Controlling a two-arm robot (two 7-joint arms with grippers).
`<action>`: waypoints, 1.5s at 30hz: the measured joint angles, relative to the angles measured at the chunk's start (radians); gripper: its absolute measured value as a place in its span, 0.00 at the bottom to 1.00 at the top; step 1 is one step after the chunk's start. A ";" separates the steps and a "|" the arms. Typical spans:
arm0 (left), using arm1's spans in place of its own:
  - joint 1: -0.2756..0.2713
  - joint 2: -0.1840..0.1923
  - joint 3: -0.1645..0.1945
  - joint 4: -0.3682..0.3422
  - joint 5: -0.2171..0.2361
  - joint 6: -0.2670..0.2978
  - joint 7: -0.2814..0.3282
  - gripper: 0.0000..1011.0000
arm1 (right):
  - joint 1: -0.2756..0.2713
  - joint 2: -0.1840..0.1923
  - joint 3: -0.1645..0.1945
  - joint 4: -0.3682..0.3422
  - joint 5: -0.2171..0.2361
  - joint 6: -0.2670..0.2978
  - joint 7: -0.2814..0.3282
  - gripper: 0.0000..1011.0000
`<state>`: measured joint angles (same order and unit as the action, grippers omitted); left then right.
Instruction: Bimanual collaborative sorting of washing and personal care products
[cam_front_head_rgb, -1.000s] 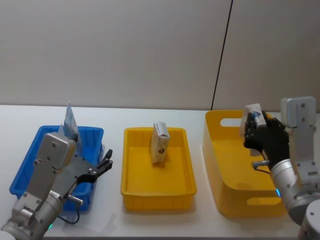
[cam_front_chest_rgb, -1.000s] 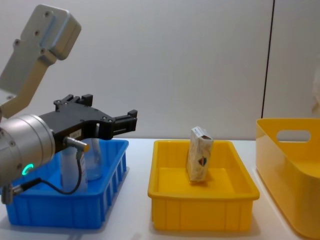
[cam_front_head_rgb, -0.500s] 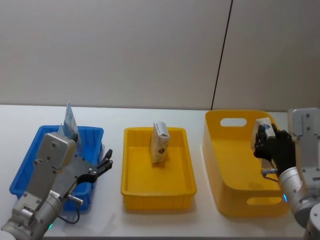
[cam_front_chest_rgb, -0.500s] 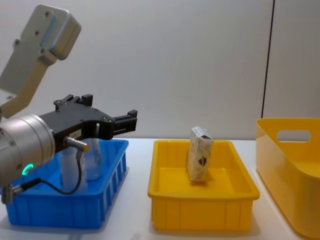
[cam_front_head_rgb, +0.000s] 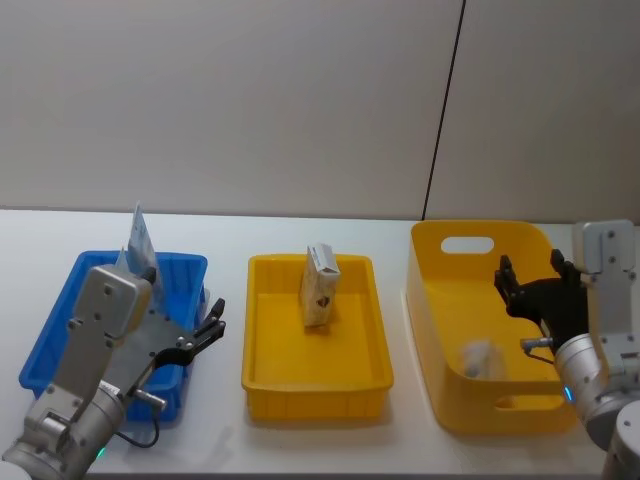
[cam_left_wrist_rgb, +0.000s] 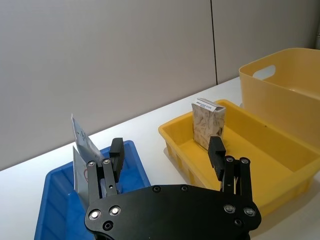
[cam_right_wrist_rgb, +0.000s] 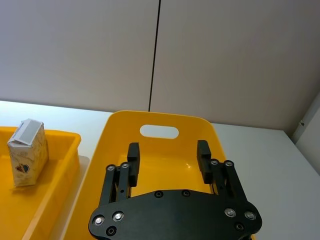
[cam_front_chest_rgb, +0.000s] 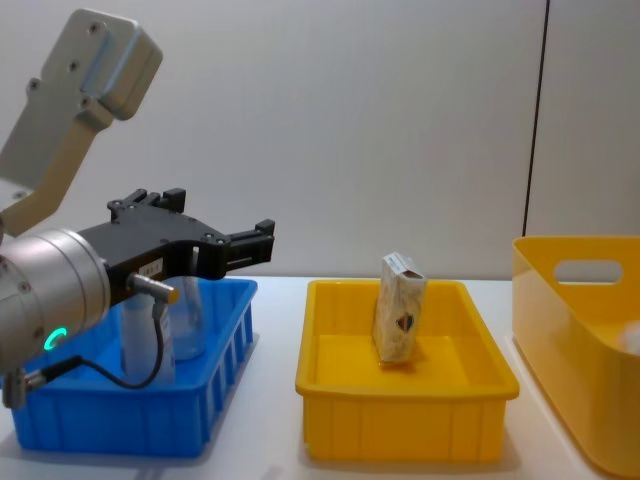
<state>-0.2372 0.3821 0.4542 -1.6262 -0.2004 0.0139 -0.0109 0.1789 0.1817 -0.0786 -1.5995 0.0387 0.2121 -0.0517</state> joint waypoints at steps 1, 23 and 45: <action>0.000 0.000 0.000 0.000 0.000 0.000 0.000 0.99 | 0.003 -0.001 0.001 0.004 0.000 -0.002 0.003 0.69; 0.000 0.000 0.000 0.000 0.000 0.000 0.000 0.99 | 0.000 -0.004 -0.014 -0.026 0.001 -0.005 0.074 0.99; 0.015 -0.007 -0.016 -0.014 0.011 0.033 0.033 0.99 | -0.015 -0.006 -0.032 -0.065 0.004 0.002 0.114 0.99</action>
<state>-0.2224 0.3749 0.4385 -1.6401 -0.1893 0.0466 0.0217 0.1639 0.1760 -0.1107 -1.6643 0.0431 0.2136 0.0624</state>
